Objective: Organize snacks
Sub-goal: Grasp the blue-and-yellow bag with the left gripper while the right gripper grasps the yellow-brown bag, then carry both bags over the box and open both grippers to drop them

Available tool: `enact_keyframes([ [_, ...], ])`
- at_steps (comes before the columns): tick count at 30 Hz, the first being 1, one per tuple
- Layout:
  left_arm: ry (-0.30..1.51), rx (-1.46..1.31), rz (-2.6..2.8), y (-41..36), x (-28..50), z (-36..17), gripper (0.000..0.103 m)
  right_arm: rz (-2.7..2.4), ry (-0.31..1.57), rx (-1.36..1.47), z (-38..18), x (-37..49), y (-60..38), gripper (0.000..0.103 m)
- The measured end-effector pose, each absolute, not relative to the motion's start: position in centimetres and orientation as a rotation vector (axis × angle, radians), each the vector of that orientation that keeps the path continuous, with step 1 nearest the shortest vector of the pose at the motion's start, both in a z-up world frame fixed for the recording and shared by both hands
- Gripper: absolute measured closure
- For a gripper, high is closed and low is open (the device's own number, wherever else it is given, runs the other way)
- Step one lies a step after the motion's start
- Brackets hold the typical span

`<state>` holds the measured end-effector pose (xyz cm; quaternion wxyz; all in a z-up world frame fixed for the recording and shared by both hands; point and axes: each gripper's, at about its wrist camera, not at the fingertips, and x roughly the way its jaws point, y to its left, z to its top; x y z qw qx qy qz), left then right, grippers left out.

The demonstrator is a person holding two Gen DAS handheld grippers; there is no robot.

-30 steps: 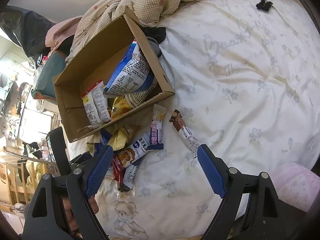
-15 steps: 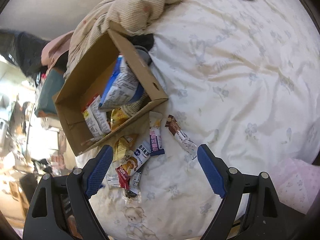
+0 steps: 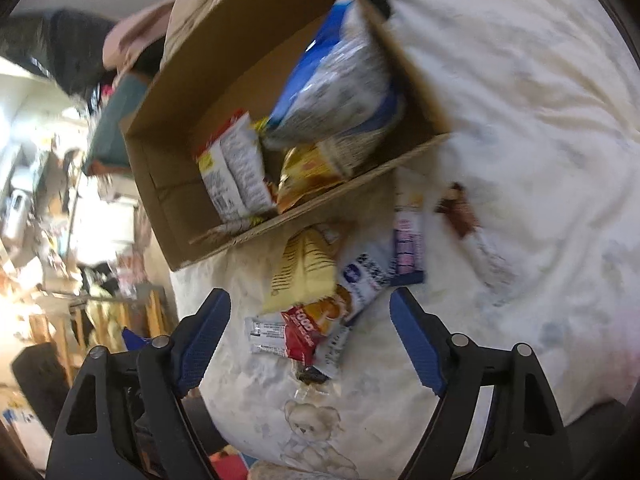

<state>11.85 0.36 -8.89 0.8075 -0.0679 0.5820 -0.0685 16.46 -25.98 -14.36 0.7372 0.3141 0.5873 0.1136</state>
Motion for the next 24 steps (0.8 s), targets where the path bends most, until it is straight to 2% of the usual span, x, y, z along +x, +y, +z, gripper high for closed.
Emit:
enact_keyframes([
  [5,1.252,-0.156,-0.145,0.2,12.2,-9.2,0.052,0.249,1.327,0.666,-16.4,18.1,-24.3,0.026],
  [8,1.254,-0.161,-0.151,0.1,12.4,-9.3,0.052,0.249,1.346,0.661,-17.5,18.6,-23.8,0.036],
  [10,1.255,-0.162,-0.15,0.0,12.4,-9.3,0.052,0.266,1.354,0.68,-17.9,18.7,-23.6,0.052],
  [12,1.252,-0.163,-0.142,0.0,12.5,-9.3,0.052,0.272,1.359,0.664,-18.0,18.8,-23.3,0.061],
  [13,1.252,-0.164,-0.137,0.1,12.5,-9.4,0.052,0.276,1.364,0.643,-17.9,18.7,-23.1,0.077],
  [18,1.256,-0.161,-0.105,0.6,12.8,-9.8,0.052,0.279,1.331,0.621,-16.8,17.9,-23.8,0.086],
  [24,1.238,-0.136,-0.071,1.1,13.0,-9.8,0.052,0.293,1.292,0.642,-15.1,15.9,-25.3,0.089],
])
